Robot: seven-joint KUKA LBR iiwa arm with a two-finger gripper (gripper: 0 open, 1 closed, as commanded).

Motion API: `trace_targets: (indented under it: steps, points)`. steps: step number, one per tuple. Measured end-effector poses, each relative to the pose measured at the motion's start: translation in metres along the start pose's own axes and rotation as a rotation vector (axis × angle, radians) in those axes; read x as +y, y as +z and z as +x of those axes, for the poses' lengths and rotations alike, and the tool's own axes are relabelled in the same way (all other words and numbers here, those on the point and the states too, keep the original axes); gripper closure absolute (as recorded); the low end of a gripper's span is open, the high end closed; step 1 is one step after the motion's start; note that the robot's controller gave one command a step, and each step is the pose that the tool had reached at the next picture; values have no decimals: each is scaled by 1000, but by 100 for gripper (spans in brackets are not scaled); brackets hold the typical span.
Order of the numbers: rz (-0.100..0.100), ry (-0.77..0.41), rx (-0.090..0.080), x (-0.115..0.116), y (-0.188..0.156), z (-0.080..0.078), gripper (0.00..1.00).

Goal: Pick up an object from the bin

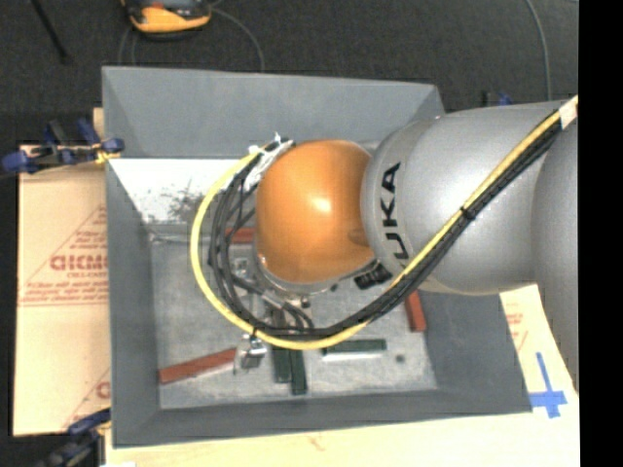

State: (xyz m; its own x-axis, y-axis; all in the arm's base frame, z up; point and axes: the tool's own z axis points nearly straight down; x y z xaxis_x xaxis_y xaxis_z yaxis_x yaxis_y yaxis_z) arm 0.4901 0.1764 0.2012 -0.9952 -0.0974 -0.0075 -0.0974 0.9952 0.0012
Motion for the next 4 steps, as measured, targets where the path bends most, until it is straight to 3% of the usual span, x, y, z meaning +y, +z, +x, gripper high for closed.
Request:
trace_targets:
  steps: [1,2,3,4]
  points:
    - [2,-185,13,-20,104,-33,100]
    - [-1,-182,6,-20,108,-33,0]
    - [0,-180,4,-20,108,-33,100]
    - [0,-180,4,-20,108,-33,100]
